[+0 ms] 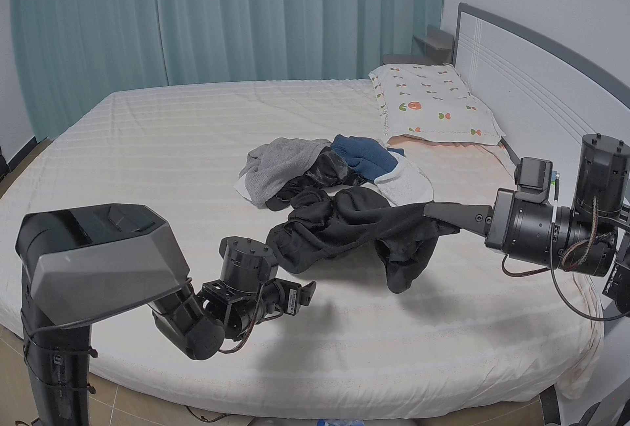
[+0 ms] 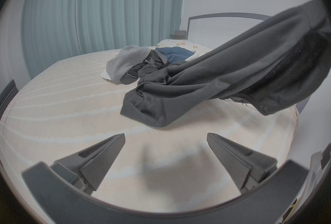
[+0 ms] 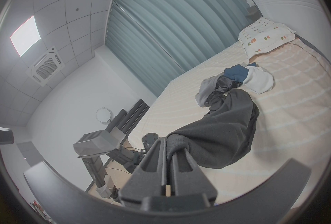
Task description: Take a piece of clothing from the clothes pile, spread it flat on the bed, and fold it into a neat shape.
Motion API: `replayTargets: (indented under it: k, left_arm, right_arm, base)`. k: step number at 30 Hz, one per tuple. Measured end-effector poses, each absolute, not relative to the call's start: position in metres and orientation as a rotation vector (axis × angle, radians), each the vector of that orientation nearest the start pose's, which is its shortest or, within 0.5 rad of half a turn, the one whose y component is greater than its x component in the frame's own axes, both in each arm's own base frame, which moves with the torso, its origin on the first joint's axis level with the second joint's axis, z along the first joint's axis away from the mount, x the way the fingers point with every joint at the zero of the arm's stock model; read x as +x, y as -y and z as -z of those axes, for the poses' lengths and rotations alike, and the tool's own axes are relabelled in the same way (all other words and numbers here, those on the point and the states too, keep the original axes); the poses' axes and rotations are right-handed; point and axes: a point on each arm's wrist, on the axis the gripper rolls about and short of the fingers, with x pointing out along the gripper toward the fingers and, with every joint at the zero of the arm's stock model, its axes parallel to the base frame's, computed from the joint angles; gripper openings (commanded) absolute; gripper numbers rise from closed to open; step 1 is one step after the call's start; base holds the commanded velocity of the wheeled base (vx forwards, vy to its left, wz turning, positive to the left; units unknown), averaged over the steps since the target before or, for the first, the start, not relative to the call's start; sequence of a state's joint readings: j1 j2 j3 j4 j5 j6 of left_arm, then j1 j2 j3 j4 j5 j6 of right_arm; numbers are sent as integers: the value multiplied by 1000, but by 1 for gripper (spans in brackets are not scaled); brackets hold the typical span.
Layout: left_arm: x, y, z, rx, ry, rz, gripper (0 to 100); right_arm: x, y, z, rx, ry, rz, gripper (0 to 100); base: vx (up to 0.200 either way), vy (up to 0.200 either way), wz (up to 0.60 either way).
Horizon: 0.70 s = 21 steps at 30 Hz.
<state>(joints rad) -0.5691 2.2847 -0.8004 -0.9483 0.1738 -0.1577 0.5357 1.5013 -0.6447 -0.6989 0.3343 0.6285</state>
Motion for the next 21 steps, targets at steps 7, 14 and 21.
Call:
replayTargets:
  k: [7, 14, 21]
  left_arm:
    - [330, 211, 4, 3, -522, 319, 100]
    - [348, 213, 11, -48, -497, 245, 100]
    - [366, 210, 23, -65, -484, 214, 100]
  right_arm:
    - [202, -134, -209, 571, -402, -818, 0]
    - [198, -130, -214, 574, -380, -819, 0]
    - [201, -126, -215, 577, -367, -799, 0]
  base:
    - [0, 0, 0]
    - [0, 0, 0]
    - [0, 0, 0]
